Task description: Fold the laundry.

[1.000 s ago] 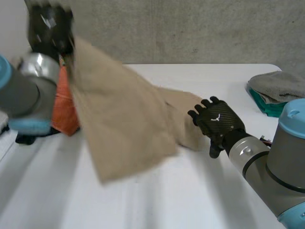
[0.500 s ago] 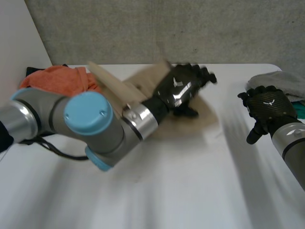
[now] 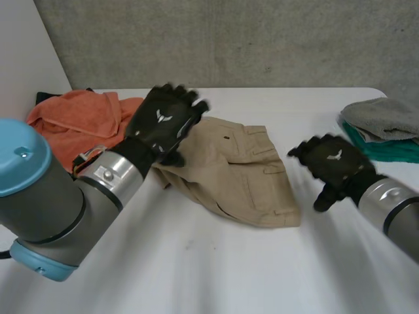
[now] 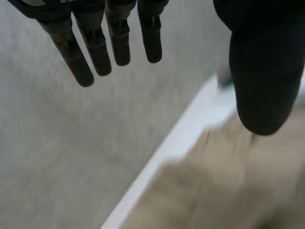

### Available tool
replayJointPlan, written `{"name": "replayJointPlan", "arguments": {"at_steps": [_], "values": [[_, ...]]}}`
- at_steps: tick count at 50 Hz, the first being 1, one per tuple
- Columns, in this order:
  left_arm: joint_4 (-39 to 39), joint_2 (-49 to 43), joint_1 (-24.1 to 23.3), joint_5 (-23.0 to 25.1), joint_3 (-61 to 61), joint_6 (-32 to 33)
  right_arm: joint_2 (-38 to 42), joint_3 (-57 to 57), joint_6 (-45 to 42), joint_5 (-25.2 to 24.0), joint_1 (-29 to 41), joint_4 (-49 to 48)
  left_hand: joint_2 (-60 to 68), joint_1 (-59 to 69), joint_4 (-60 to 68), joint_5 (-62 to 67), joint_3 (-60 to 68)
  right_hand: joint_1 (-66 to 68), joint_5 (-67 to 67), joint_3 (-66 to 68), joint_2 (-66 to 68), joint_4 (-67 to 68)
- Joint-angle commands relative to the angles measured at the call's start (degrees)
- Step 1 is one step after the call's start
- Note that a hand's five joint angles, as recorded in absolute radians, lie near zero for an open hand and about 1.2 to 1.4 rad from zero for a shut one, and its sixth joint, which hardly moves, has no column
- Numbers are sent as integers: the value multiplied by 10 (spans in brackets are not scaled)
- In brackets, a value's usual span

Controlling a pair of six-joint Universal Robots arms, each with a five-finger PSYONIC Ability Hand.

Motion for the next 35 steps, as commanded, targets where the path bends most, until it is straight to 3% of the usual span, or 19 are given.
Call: {"name": "replayJointPlan", "arguments": {"at_steps": [1,9,13,18,21,24,28,35], "values": [[-42,-82,64,-15,21,114,70,-2,53,57,63,-24,0,-12,4,9,-4,51,41,46,59,45],[-68,-157,81,-12,55,113,132,-14,46,78,78,-86,-2,-14,2,7,-5,120,110,115,128,114],[-60,-185,92,-13,82,111,169,-40,46,80,87,-90,62,50,66,71,58,160,150,155,168,155],[-26,-191,82,-15,93,110,200,-66,44,81,94,-96,570,558,574,579,567,442,432,437,451,437],[-13,-172,69,-17,92,108,199,-75,44,82,94,-96,595,583,599,604,592,610,600,605,618,605],[-13,-128,61,-24,91,95,192,-80,45,81,94,-95,595,583,599,604,592,610,601,605,619,605],[-14,-59,54,-41,94,60,163,-100,44,84,90,-90,595,583,599,604,592,610,601,605,619,605],[-60,65,50,-55,186,9,-18,-221,31,103,93,-20,595,583,599,604,592,610,601,605,619,605]]}}
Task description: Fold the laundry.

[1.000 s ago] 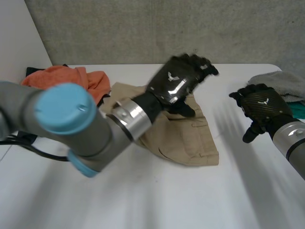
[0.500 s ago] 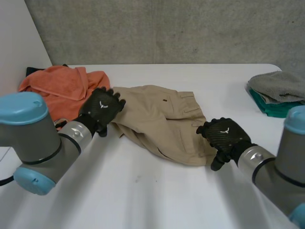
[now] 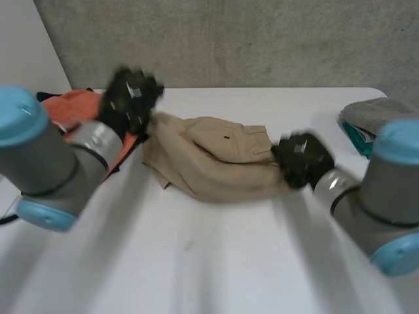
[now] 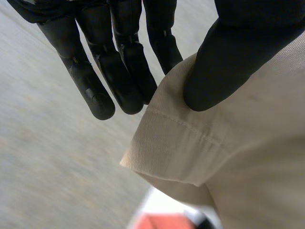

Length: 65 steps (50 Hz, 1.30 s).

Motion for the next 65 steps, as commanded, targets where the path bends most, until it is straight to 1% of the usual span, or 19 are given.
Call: {"name": "replayJointPlan", "arguments": {"at_steps": [1,6,16,20,27,32,35,36,37,38,39,40,44,49,53,58,61,62,65], "values": [[-56,133,-5,-15,97,-56,-169,-130,-11,17,4,81,115,132,114,143,117,163,149,121,126,115],[-88,199,-1,-31,207,-108,-226,-273,4,16,-2,150,115,132,114,143,117,163,149,121,126,115],[-72,178,4,-47,328,-132,-183,-384,14,46,1,155,115,132,114,143,117,163,149,121,126,115],[-72,121,5,-41,339,-131,-148,-394,14,59,2,150,115,132,114,143,117,163,149,121,126,115],[-42,-27,4,-25,333,-130,-13,-404,16,84,4,112,115,132,114,143,117,163,149,121,126,115],[46,-171,5,-23,366,-115,89,-400,18,104,10,-7,115,132,114,143,117,163,149,121,126,115],[67,-226,6,-22,395,-106,141,-401,17,108,13,-71,115,132,114,143,117,163,149,121,126,115],[73,-253,7,-24,411,-101,171,-399,16,103,15,-116,115,132,114,143,117,84,69,41,46,36],[76,-264,7,-26,416,-101,186,-400,11,102,16,-139,15,32,14,43,17,-160,-175,-203,-198,-208],[77,-272,6,-28,420,-101,201,-404,10,106,17,-158,-224,-207,-225,-196,-222,-442,-457,-485,-480,-490],[77,-277,6,-29,423,-101,215,-408,6,108,16,-175,-486,-469,-487,-458,-484,-537,-551,-579,-574,-585],[80,-279,6,-29,424,-100,238,-413,-4,112,17,-192,-542,-525,-543,-514,-540,-537,-551,-579,-574,-585],[82,-263,5,-36,410,-101,241,-411,-27,130,19,-178,-585,-568,-586,-557,-583,-537,-551,-579,-574,-585],[78,-193,6,-58,341,-100,180,-368,-40,125,14,-96,-585,-568,-586,-557,-583,-537,-551,-579,-574,-585],[60,-127,1,-82,232,-100,102,-300,-42,87,8,-3,-581,-564,-582,-554,-579,-537,-551,-579,-574,-585],[-30,-24,-18,-97,52,-101,41,-189,-45,-1,-41,117,-549,-533,-550,-522,-548,-537,-551,-579,-574,-585],[-82,10,-41,-99,-18,-104,35,-139,-56,-30,-61,145,-546,-529,-547,-518,-544,-537,-551,-579,-574,-585],[-111,26,-58,-101,-61,-104,35,-108,-68,-47,-67,151,-536,-519,-537,-508,-534,-473,-487,-515,-510,-521],[-143,52,-77,-105,-124,-109,35,-59,-94,-70,-78,144,-502,-486,-503,-475,-500,-420,-435,-463,-458,-468]]}}
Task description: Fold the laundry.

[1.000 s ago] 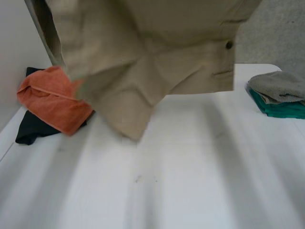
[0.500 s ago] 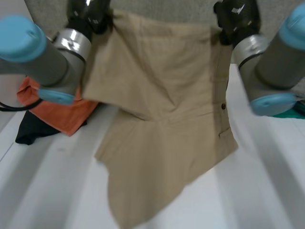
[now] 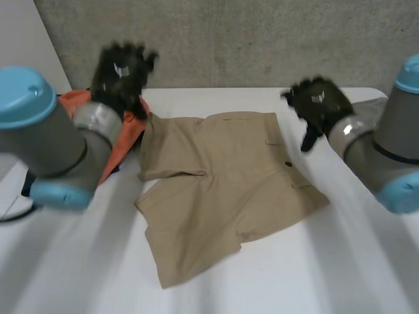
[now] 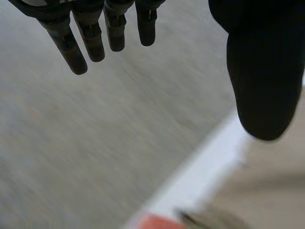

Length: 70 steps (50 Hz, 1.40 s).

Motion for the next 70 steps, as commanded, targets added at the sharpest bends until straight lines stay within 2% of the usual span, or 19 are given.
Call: {"name": "replayJointPlan", "arguments": {"at_steps": [1,6,10,15,19,20,22,31,38,44,48,53,56,65,70], "values": [[-116,88,-60,-9,-200,-11,-8,149,-63,-82,-45,17,116,121,117,107,113,123,124,128,128,129],[-125,133,-89,-5,-266,-51,-7,217,-125,-112,-76,-34,235,240,235,225,231,154,155,159,159,159],[-133,141,-128,-3,-284,-107,-1,247,-154,-130,-88,-81,189,194,190,180,186,161,161,166,165,166],[-136,131,-140,-3,-297,-140,8,258,-154,-144,-106,-124,102,107,103,93,99,198,198,203,202,203],[-125,94,-145,-6,-293,-140,23,258,-154,-149,-107,-140,61,66,62,52,58,334,334,339,338,339],[-119,87,-145,-6,-292,-140,24,256,-154,-149,-107,-142,65,70,65,55,62,532,533,537,537,537],[-111,80,-145,-6,-291,-140,24,256,-153,-150,-107,-143,73,78,74,64,70,664,665,669,669,669],[-70,40,-150,-21,-284,-138,17,270,-148,-146,-108,-142,107,112,107,98,104,665,665,670,670,670],[-49,9,-156,-49,-277,-125,-9,286,-120,-142,-107,-141,330,335,331,321,327,665,665,670,670,670],[-37,2,-159,-70,-278,-91,-35,295,-112,-136,-107,-134,680,685,680,671,677,665,665,670,670,670],[-41,12,-163,-78,-276,-86,-61,302,-115,-124,-106,-128,680,685,681,671,677,665,665,670,670,670],[-58,72,-163,-78,-276,-86,-111,299,-119,-101,-107,-70,680,685,681,671,677,665,665,670,670,670],[-100,119,-164,-75,-274,-86,-166,289,-126,-96,-110,2,680,685,681,671,677,665,665,670,670,670],[-336,247,-192,-69,-221,-94,-318,248,-189,-97,-126,253,680,685,681,671,677,665,665,670,670,670],[-370,265,-194,-68,-222,-95,-337,254,-238,-100,-142,293,680,685,681,671,677,665,665,670,670,670]]}}
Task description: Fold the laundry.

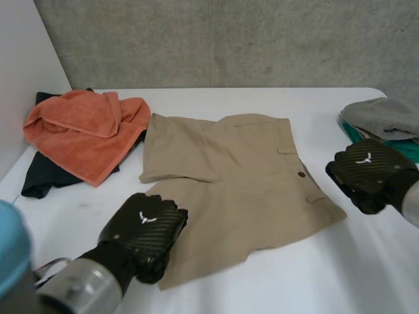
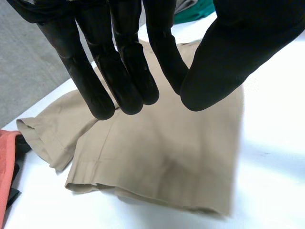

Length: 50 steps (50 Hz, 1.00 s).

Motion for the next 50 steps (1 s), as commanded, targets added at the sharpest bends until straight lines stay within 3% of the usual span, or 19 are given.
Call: {"name": "replayJointPlan", "arguments": {"at_steps": [1,2,4,5,8,9,10,11,16,21,28,35,39,40,44,50], "values": [[-74,36,-11,3,7,-2,-49,-1,-70,-6,-23,92,116,134,114,137,120,152,117,118,123,115],[-63,34,-11,4,4,-2,-45,1,-70,-6,-21,89,116,134,114,137,120,152,117,118,123,115],[-25,16,-11,10,-13,-2,-30,9,-54,-5,-17,67,-216,-197,-217,-194,-212,152,117,118,123,115],[-8,3,-12,10,-23,2,-18,9,-45,-5,-15,58,-314,-295,-315,-292,-310,152,117,118,123,115],[34,-43,-9,10,-38,4,40,8,-5,-10,-8,-4,-331,-313,-333,-310,-328,152,117,118,123,115],[43,-53,-8,9,-41,3,53,9,0,-11,-7,-21,-340,-321,-341,-318,-336,84,49,50,55,47],[54,-67,-8,8,-46,3,72,20,7,-13,-6,-57,-345,-326,-346,-323,-341,-240,-275,-273,-269,-277],[57,-72,-8,8,-50,3,80,26,8,-12,-6,-73,-347,-328,-348,-325,-343,-321,-356,-355,-350,-358],[83,-79,-6,7,-76,2,96,74,8,-24,-13,-166,-343,-325,-345,-322,-339,-297,-332,-331,-326,-334],[146,-88,-8,6,-100,2,120,115,7,-75,-21,-236,-343,-325,-345,-322,-339,-261,-297,-295,-290,-298],[172,-135,-10,5,-96,4,188,117,-6,-126,-54,-257,-348,-330,-350,-327,-344,-245,-280,-278,-274,-281],[176,-163,-9,6,-91,4,213,116,-30,-128,-56,-279,-347,-328,-348,-325,-343,-241,-277,-275,-270,-278],[189,-165,-10,6,-92,5,221,114,-29,-127,-56,-301,-315,-296,-316,-293,-311,123,87,89,94,86],[198,-165,-10,5,-92,6,221,112,-28,-126,-56,-310,-275,-256,-276,-253,-271,151,116,118,122,115],[220,-175,-10,-4,-92,7,220,115,-22,-124,-55,-317,-103,-85,-105,-82,-100,152,117,118,123,115],[241,-202,-11,-22,-91,22,219,117,-7,-124,-55,-315,-81,-62,-82,-59,-77,152,117,118,123,115]]}}
